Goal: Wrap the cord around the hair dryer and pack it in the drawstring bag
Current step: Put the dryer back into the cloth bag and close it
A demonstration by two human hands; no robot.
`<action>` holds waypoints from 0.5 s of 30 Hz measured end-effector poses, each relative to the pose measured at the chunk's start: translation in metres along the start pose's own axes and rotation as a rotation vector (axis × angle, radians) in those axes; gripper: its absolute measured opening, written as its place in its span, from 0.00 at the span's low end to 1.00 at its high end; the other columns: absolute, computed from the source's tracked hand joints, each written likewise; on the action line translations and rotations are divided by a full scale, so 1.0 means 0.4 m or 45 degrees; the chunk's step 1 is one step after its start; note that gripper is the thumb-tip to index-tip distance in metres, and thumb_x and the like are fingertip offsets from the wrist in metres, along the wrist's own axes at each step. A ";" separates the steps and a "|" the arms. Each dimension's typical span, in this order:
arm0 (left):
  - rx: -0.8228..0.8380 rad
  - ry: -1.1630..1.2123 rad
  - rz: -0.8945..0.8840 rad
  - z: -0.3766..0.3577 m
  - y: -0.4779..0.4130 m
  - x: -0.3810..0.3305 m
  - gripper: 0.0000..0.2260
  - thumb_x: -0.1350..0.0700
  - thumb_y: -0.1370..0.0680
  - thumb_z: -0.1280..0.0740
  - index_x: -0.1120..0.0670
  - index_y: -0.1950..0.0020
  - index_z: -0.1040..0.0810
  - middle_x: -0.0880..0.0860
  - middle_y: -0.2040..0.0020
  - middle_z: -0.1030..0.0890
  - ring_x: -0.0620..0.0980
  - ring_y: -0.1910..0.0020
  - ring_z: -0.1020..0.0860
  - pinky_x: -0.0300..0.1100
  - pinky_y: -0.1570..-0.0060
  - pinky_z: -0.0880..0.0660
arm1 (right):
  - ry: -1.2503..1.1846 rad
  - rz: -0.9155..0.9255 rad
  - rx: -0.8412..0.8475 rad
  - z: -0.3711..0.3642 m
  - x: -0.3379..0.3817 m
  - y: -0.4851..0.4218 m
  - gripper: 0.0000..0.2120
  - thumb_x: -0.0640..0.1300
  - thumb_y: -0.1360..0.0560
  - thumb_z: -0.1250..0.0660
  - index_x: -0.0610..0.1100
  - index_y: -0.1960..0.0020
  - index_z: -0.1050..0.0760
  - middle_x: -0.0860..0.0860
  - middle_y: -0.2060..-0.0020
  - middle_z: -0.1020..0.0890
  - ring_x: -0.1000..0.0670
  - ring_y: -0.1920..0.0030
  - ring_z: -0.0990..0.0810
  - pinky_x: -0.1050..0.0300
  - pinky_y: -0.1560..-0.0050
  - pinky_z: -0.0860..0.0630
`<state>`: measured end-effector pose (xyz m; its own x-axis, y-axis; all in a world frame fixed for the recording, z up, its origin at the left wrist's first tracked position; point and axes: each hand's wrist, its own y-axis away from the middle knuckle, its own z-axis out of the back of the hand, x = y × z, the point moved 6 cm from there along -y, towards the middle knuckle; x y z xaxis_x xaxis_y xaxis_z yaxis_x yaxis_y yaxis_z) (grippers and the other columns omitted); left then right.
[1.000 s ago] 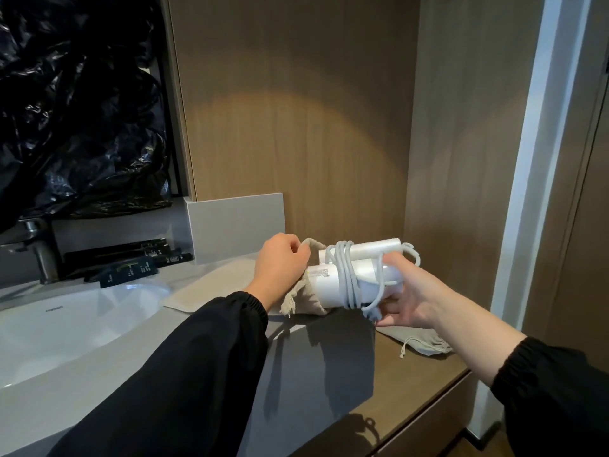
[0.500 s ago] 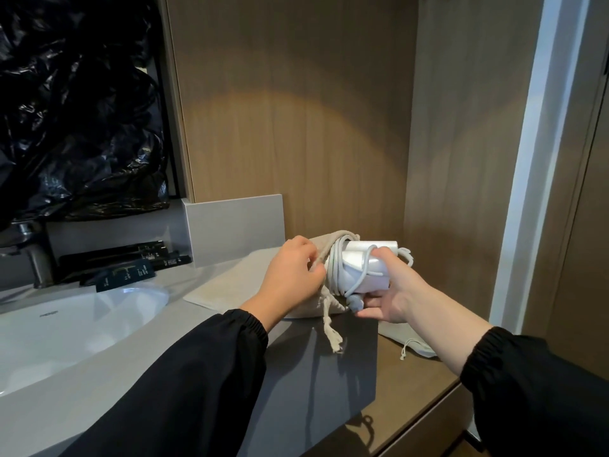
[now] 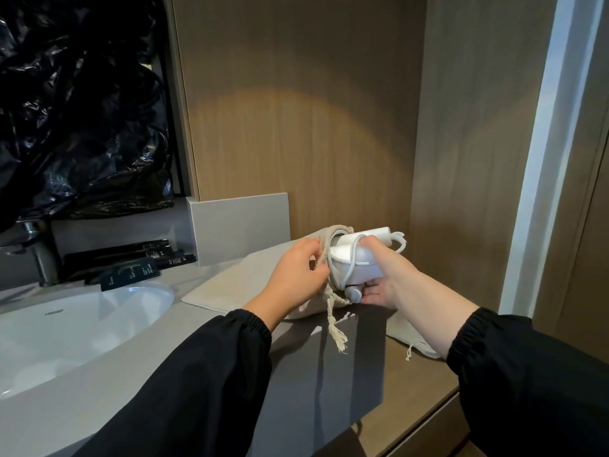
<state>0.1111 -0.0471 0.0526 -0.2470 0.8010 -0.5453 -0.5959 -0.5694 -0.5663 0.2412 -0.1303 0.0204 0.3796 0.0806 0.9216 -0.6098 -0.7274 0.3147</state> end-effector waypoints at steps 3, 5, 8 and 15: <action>0.106 -0.012 -0.021 -0.002 -0.008 -0.001 0.04 0.64 0.29 0.35 0.58 0.59 0.30 0.49 0.35 0.27 0.43 0.39 0.33 0.33 0.47 0.37 | -0.009 -0.040 0.017 -0.012 0.005 0.002 0.21 0.55 0.28 0.30 0.41 0.43 0.28 0.40 0.56 0.20 0.40 0.59 0.19 0.49 0.66 0.22; 0.164 0.010 -0.028 -0.007 -0.010 -0.001 0.06 0.65 0.30 0.34 0.57 0.59 0.30 0.49 0.32 0.31 0.49 0.28 0.39 0.39 0.37 0.39 | -0.049 -0.077 0.018 -0.018 -0.002 0.001 0.19 0.54 0.28 0.29 0.42 0.45 0.27 0.40 0.54 0.18 0.40 0.56 0.18 0.47 0.59 0.20; 0.211 -0.032 -0.032 -0.019 -0.005 -0.001 0.09 0.66 0.32 0.34 0.61 0.54 0.30 0.51 0.30 0.33 0.52 0.28 0.39 0.43 0.37 0.37 | -0.125 -0.108 0.021 -0.028 -0.015 0.002 0.15 0.52 0.28 0.29 0.42 0.50 0.27 0.40 0.56 0.18 0.40 0.57 0.18 0.47 0.58 0.20; 0.048 -0.224 0.132 -0.018 0.018 0.053 0.14 0.61 0.32 0.32 0.53 0.50 0.30 0.51 0.36 0.32 0.54 0.35 0.34 0.44 0.40 0.30 | -0.327 -0.189 0.023 -0.067 -0.044 -0.013 0.22 0.53 0.30 0.27 0.45 0.41 0.26 0.42 0.52 0.17 0.39 0.57 0.17 0.46 0.71 0.19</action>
<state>0.1073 -0.0356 0.0327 -0.4361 0.7603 -0.4813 -0.5880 -0.6457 -0.4872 0.2190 -0.1096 0.0088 0.6287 0.0136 0.7775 -0.5230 -0.7325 0.4358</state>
